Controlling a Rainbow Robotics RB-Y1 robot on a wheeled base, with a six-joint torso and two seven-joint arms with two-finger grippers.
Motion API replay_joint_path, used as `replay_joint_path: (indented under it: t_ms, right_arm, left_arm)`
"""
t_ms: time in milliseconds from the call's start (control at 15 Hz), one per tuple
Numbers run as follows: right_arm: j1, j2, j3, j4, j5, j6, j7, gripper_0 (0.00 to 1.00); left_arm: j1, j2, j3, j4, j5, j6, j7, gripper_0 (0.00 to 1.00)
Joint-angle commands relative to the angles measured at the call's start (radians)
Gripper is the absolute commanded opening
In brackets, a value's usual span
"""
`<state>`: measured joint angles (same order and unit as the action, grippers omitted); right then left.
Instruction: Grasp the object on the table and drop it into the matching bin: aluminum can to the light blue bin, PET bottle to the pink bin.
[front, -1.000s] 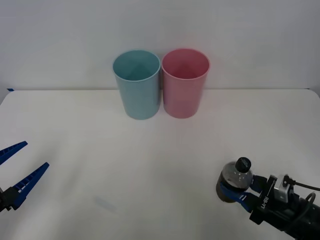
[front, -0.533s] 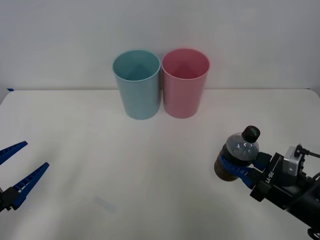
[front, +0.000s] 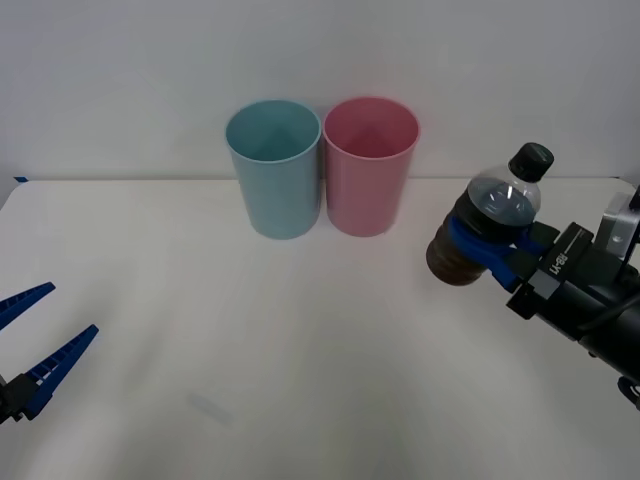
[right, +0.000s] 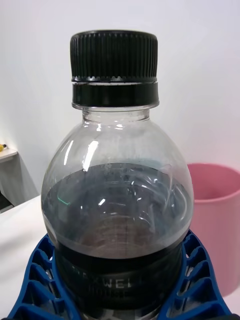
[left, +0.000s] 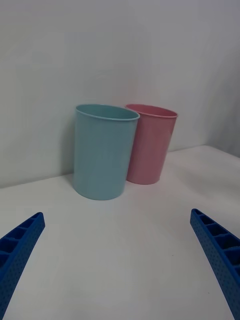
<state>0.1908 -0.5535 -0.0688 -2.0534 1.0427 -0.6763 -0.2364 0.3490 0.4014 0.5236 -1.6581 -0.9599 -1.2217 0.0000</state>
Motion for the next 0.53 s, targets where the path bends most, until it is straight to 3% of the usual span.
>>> replay_joint_path:
  t_ms: [67,267,533]
  right_arm:
    - [-0.079,-0.042,0.021,0.001,0.013,0.037,-0.077,0.0]
    - [-0.197,-0.097,0.064,0.03,0.019,0.081,-0.13,0.0]
    - [-0.392,-0.106,0.124,0.164,0.076,0.078,-0.143,0.0]
  left_arm:
    - [0.0,0.0,0.0,0.0,0.0,0.0,0.0,1.0]
    - [0.0,0.0,0.0,0.0,0.0,0.0,0.0,1.0]
    - [0.0,0.0,0.0,0.0,0.0,0.0,0.0,1.0]
